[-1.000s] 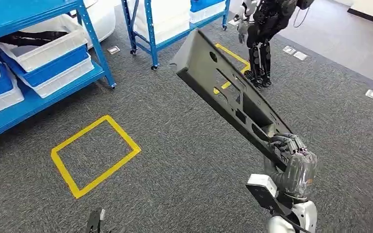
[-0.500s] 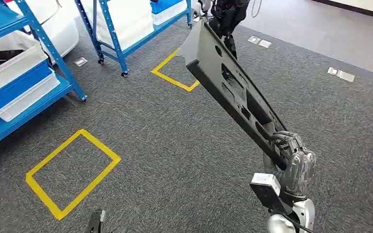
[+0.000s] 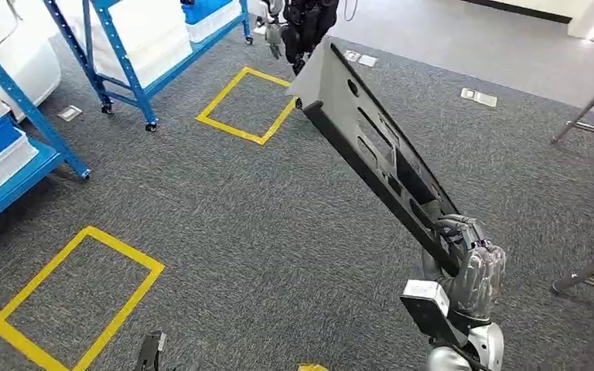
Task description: Take the parts from the cabinet and place them on the table.
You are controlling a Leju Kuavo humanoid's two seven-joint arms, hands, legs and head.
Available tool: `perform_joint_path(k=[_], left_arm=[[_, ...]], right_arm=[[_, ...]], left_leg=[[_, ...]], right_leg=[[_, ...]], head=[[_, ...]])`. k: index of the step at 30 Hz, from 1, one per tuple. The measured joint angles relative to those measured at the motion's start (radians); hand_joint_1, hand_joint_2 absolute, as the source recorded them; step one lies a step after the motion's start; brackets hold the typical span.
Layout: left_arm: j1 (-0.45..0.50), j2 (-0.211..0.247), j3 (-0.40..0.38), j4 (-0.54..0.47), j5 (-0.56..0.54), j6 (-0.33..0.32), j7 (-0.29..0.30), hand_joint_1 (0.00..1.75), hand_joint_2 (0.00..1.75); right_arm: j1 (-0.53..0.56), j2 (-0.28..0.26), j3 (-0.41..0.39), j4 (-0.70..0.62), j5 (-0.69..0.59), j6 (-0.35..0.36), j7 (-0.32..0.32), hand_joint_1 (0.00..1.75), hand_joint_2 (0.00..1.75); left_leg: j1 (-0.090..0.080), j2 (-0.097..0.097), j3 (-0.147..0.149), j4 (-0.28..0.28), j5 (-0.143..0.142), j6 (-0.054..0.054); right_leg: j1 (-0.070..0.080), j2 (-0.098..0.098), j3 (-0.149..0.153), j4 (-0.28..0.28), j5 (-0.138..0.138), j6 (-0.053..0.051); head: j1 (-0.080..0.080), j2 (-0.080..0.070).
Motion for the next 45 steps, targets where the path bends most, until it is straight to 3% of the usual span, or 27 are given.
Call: perform_joint_path(k=[1, 2, 6, 7, 9, 11, 12, 14, 16, 17, 18, 20, 22, 24, 26, 28, 29, 31, 32, 33, 37, 38, 39, 40, 42, 43, 45], left_arm=[[0.000, 0.000, 0.000, 0.000, 0.000, 0.003, 0.000, 0.00, 1.75], [0.000, 0.001, 0.000, 0.000, -0.002, 0.007, 0.000, 0.00, 1.75], [-0.001, -0.001, 0.000, 0.000, -0.011, 0.021, -0.007, 0.00, 1.75], [-0.002, -0.002, 0.000, 0.000, -0.012, 0.021, -0.008, 0.00, 1.75], [-0.002, -0.002, 0.000, 0.000, -0.012, 0.022, -0.010, 0.00, 1.75], [0.002, -0.002, 0.000, 0.000, -0.019, 0.027, -0.010, 0.00, 1.75], [0.004, -0.002, 0.000, 0.000, -0.020, 0.036, -0.011, 0.00, 1.75], [0.005, -0.002, 0.000, 0.000, -0.024, 0.059, -0.015, 0.00, 1.75], [0.004, -0.001, 0.000, 0.000, -0.033, 0.092, -0.017, 0.00, 1.75], [0.004, 0.002, 0.000, 0.000, -0.036, 0.120, -0.024, 0.00, 1.75], [0.004, 0.002, -0.001, 0.000, -0.036, 0.165, -0.031, 0.00, 1.75], [0.004, -0.002, 0.000, 0.000, -0.031, 0.242, -0.045, 0.00, 1.75], [0.002, -0.005, 0.000, 0.000, -0.034, 0.238, -0.068, 0.00, 1.75], [-0.001, -0.006, 0.001, 0.000, -0.030, 0.173, -0.085, 0.00, 1.75], [0.003, -0.008, 0.000, 0.000, -0.031, 0.136, -0.076, 0.00, 1.75], [0.007, -0.007, 0.000, 0.000, -0.027, 0.116, -0.063, 0.00, 1.75], [0.008, -0.007, 0.000, 0.000, -0.027, 0.112, -0.060, 0.00, 1.75], [0.008, -0.007, 0.000, 0.000, -0.021, 0.089, -0.048, 0.00, 1.75], [0.008, -0.007, 0.000, 0.000, -0.021, 0.076, -0.038, 0.00, 1.75], [0.008, -0.005, 0.000, 0.000, -0.020, 0.066, -0.028, 0.00, 1.75], [0.006, -0.008, 0.001, 0.000, -0.019, 0.051, -0.023, 0.00, 1.75], [0.005, -0.007, 0.000, 0.000, -0.019, 0.052, -0.021, 0.00, 1.75], [0.005, -0.007, 0.000, 0.000, -0.019, 0.057, -0.023, 0.00, 1.75], [0.007, -0.007, 0.000, 0.000, -0.020, 0.068, -0.024, 0.00, 1.75], [0.010, -0.007, 0.000, 0.000, -0.032, 0.113, -0.026, 0.00, 1.75], [0.012, -0.007, 0.000, 0.000, -0.037, 0.130, -0.026, 0.00, 1.75], [0.013, -0.007, 0.000, 0.000, -0.040, 0.139, -0.026, 0.00, 1.75]], right_arm=[[0.000, 0.000, 0.000, 0.000, 0.000, 0.000, 0.000, 1.75, 1.75], [-0.003, 0.000, 0.000, 0.000, 0.000, 0.000, 0.000, 1.75, 1.75], [0.001, 0.000, -0.002, 0.001, 0.002, -0.002, 0.002, 1.75, 1.75], [0.001, 0.000, -0.002, 0.001, 0.002, -0.003, 0.002, 1.75, 1.75], [-0.002, 0.001, -0.003, 0.000, 0.002, -0.004, 0.002, 1.75, 1.75], [0.000, 0.003, -0.003, 0.001, 0.003, -0.004, 0.002, 1.75, 1.75], [0.001, 0.003, -0.003, 0.002, 0.003, -0.004, 0.002, 1.75, 1.75], [0.001, 0.003, -0.003, 0.007, 0.004, -0.004, 0.002, 1.75, 1.75], [0.000, 0.003, -0.003, 0.009, 0.006, -0.004, 0.002, 1.75, 1.75], [0.000, 0.003, -0.003, 0.010, 0.006, -0.003, 0.002, 1.75, 1.75], [-0.004, 0.003, -0.003, 0.012, 0.006, -0.004, 0.003, 1.75, 1.75], [-0.004, 0.005, 0.000, 0.015, 0.007, -0.004, 0.003, 1.75, 1.75], [-0.005, 0.005, 0.000, 0.019, 0.010, -0.003, 0.006, 1.75, 1.75], [-0.017, 0.004, 0.003, 0.027, 0.012, 0.002, 0.009, 1.75, 1.75], [-0.032, 0.003, 0.011, 0.041, 0.013, 0.005, 0.010, 1.75, 1.75], [-0.033, 0.002, 0.014, 0.054, 0.012, 0.007, 0.012, 1.75, 1.75], [-0.033, 0.001, 0.014, 0.060, 0.012, 0.007, 0.013, 1.75, 1.75], [-0.037, -0.002, 0.014, 0.068, 0.011, 0.007, 0.014, 1.75, 1.75], [-0.040, -0.002, 0.015, 0.069, 0.011, 0.007, 0.013, 1.75, 1.75], [-0.047, -0.002, 0.018, 0.071, 0.011, 0.007, 0.013, 1.75, 1.75], [-0.053, -0.003, 0.024, 0.076, 0.011, 0.006, 0.012, 1.75, 1.75], [-0.052, -0.003, 0.025, 0.076, 0.012, 0.006, 0.011, 1.75, 1.75], [-0.055, -0.003, 0.025, 0.075, 0.012, 0.005, 0.011, 1.75, 1.75], [-0.055, -0.002, 0.028, 0.075, 0.012, 0.004, 0.011, 1.75, 1.75], [-0.051, 0.000, 0.030, 0.075, 0.012, 0.003, 0.010, 1.75, 1.75], [-0.047, 0.000, 0.030, 0.075, 0.013, 0.003, 0.010, 1.75, 1.75], [-0.041, 0.000, 0.030, 0.075, 0.013, 0.003, 0.010, 1.75, 1.75]], left_leg=[[0.000, 0.009, 0.002, 0.000, -0.002, -0.002], [-0.007, 0.018, 0.004, 0.001, -0.006, -0.008], [-0.007, 0.055, 0.011, 0.000, -0.010, -0.030], [-0.003, 0.051, 0.008, 0.004, -0.017, -0.037], [0.002, -0.038, -0.024, 0.093, -0.081, -0.043], [0.002, -0.060, -0.105, 0.261, -0.161, -0.046], [0.002, -0.062, -0.135, 0.316, -0.174, -0.046], [0.002, -0.064, -0.127, 0.282, -0.125, -0.042], [0.004, -0.081, -0.046, 0.114, -0.029, -0.037], [0.010, -0.130, -0.013, 0.039, 0.000, -0.034], [0.013, -0.161, -0.003, 0.012, -0.011, -0.034], [0.003, -0.139, -0.009, 0.018, -0.010, -0.030], [0.003, -0.114, -0.006, 0.006, 0.000, -0.013], [0.004, -0.088, -0.002, -0.003, 0.008, 0.001], [-0.002, -0.056, -0.004, -0.003, 0.007, 0.002], [-0.003, -0.030, -0.006, -0.003, 0.007, 0.003], [-0.003, -0.019, -0.006, -0.003, 0.006, 0.003], [-0.003, 0.002, -0.003, -0.003, 0.004, 0.000], [-0.003, 0.009, 0.000, -0.002, 0.001, -0.003], [-0.014, 0.016, 0.002, 0.000, -0.003, -0.009], [-0.010, 0.054, 0.010, -0.003, -0.008, -0.029], [-0.003, 0.026, 0.007, 0.007, -0.018, -0.038], [0.000, -0.025, -0.007, 0.044, -0.048, -0.041], [0.000, -0.048, -0.037, 0.112, -0.089, -0.043], [0.000, -0.060, -0.120, 0.280, -0.162, -0.046], [0.000, -0.061, -0.147, 0.326, -0.167, -0.045], [0.000, -0.063, -0.124, 0.259, -0.103, -0.040]], right_leg=[[0.001, -0.025, 0.057, -0.100, 0.028, 0.004], [0.005, -0.075, 0.098, -0.172, 0.037, -0.003], [0.014, -0.031, 0.089, -0.170, 0.050, -0.029], [0.001, -0.021, 0.094, -0.178, 0.056, -0.039], [-0.001, -0.004, 0.094, -0.178, 0.058, -0.048], [0.003, 0.017, 0.092, -0.178, 0.060, -0.052], [0.005, 0.029, 0.091, -0.177, 0.060, -0.052], [0.005, 0.055, 0.092, -0.177, 0.060, -0.052], [0.004, 0.079, 0.096, -0.174, 0.061, -0.051], [0.003, 0.088, 0.095, -0.173, 0.061, -0.050], [0.015, 0.098, 0.087, -0.165, 0.062, -0.046], [0.005, 0.117, 0.077, -0.169, 0.068, -0.033], [0.005, 0.140, 0.069, -0.176, 0.075, -0.017], [0.008, 0.046, 0.027, -0.096, 0.030, -0.025], [0.007, 0.018, -0.055, 0.074, -0.037, -0.030], [0.007, 0.014, -0.099, 0.169, -0.060, -0.024], [0.006, 0.012, -0.084, 0.144, -0.049, -0.017], [0.004, -0.005, 0.022, -0.042, 0.015, 0.001], [0.005, -0.043, 0.078, -0.138, 0.040, 0.003], [0.009, -0.091, 0.096, -0.173, 0.042, -0.009], [0.013, -0.038, 0.093, -0.177, 0.054, -0.035], [0.001, -0.030, 0.098, -0.182, 0.059, -0.042], [0.002, -0.018, 0.097, -0.181, 0.060, -0.047], [0.002, -0.009, 0.097, -0.181, 0.060, -0.053], [0.006, 0.016, 0.095, -0.180, 0.059, -0.054], [0.007, 0.030, 0.096, -0.180, 0.059, -0.054], [0.007, 0.057, 0.097, -0.177, 0.059, -0.054]], head=[[0.001, 0.000], [0.003, 0.000], [-0.001, 0.000], [-0.001, 0.000], [-0.012, 0.000], [-0.016, 0.000], [-0.017, 0.000], [-0.016, 0.000], [-0.017, 0.000], [-0.017, 0.000], [-0.015, 0.000], [-0.015, 0.000], [-0.013, 0.000], [-0.003, 0.000], [-0.002, 0.000], [0.000, 0.000], [0.000, 0.000], [0.002, 0.000], [0.002, 0.000], [0.004, 0.000], [0.001, 0.000], [0.001, 0.000], [-0.005, 0.000], [-0.007, 0.000], [-0.010, 0.000], [-0.010, 0.000], [-0.010, 0.000]])
